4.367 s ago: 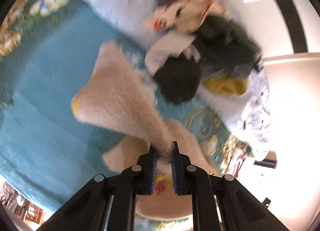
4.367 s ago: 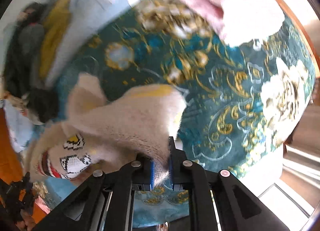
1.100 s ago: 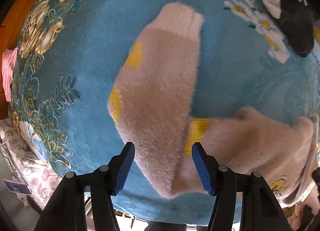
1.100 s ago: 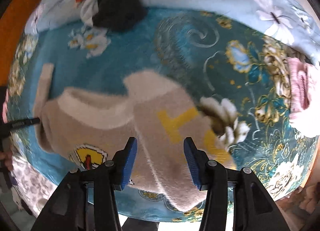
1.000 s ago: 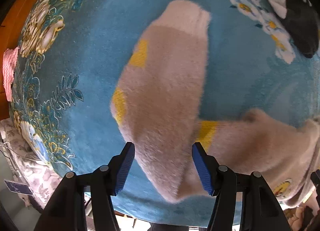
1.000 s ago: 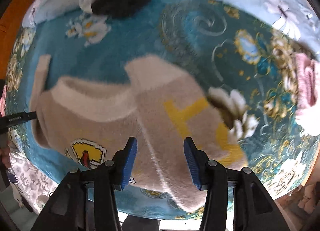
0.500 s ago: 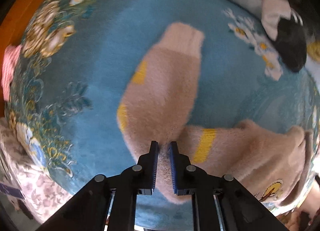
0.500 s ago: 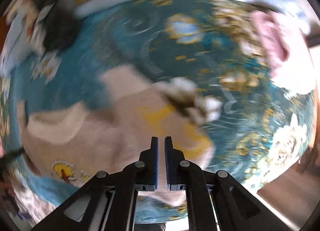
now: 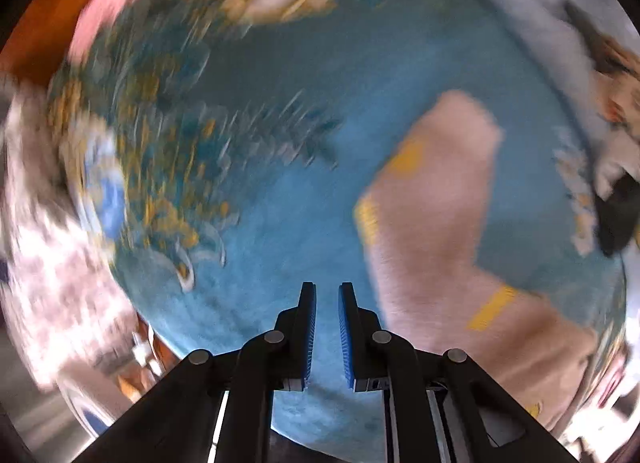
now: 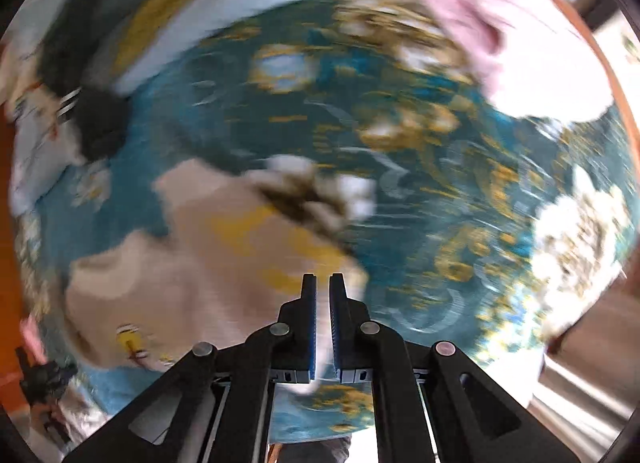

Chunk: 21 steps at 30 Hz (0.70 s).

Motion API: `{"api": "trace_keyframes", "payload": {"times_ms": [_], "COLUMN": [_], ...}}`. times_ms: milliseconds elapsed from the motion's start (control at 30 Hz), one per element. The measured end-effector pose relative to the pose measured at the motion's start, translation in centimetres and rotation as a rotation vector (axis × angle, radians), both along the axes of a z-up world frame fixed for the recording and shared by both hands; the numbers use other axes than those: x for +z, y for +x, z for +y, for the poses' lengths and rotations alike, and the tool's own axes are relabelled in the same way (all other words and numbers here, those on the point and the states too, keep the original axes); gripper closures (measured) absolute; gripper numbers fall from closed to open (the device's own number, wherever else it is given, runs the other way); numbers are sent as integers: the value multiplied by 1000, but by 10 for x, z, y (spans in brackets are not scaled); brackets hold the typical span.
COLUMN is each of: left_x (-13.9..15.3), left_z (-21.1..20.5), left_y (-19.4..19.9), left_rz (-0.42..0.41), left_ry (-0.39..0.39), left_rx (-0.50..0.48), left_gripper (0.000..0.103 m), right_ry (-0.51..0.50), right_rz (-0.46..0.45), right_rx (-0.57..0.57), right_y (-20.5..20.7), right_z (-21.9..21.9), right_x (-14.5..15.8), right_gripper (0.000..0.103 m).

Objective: Fold clothes

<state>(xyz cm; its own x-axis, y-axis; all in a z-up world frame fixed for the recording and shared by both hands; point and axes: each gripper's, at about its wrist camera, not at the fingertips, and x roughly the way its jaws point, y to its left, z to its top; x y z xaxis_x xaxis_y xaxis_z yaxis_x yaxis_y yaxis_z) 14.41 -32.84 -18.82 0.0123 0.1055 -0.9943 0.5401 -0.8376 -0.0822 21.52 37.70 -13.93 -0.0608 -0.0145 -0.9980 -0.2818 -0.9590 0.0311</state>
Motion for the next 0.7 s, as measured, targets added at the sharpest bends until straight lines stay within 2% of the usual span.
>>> {"api": "trace_keyframes", "payload": {"times_ms": [67,100,133,200,233,300,333,400,433,467,567,633,700], "left_x": [28,37,43,55,62,56,52,45,40,38,26,17,10], "left_z": [20,29,41,82,111,142,164,192,207,217,239,246,248], "left_y": [-19,-20,-34,-59,-67,-75,-84,-91,-94,-97,-89,-87,-86], "left_rz": [99,128,151,195,217,215,193,153,132,123,110,80,50], "left_ry": [49,89,128,197,226,277,316,327,319,317,306,321,338], "left_rx": [-113,-165,-235,-389,-471,-597,-692,-815,-908,-961,-1094,-1139,-1162], "left_gripper": [84,69,50,36,34,32,30,29,28,28,28,28,28], "right_ry": [-25,-38,-50,-74,-86,-111,-123,-147,-160,-169,-149,-144,-159], "right_rz": [20,12,5,-10,-18,-33,-40,-55,-63,-72,-128,-168,-201], "right_rx": [77,112,146,216,250,320,354,424,458,491,559,596,620], "right_y": [-10,-15,-20,-29,-34,-43,-48,-57,-62,-66,-76,-81,-83], "right_z": [-26,-37,-47,-68,-79,-100,-110,-131,-142,-151,-152,-147,-144], "right_x": [0,-4,-9,-18,-22,-31,-35,-44,-49,-54,-74,-86,-95], "right_gripper": [94,89,78,64,63,61,56,49,48,48,46,41,41]}}
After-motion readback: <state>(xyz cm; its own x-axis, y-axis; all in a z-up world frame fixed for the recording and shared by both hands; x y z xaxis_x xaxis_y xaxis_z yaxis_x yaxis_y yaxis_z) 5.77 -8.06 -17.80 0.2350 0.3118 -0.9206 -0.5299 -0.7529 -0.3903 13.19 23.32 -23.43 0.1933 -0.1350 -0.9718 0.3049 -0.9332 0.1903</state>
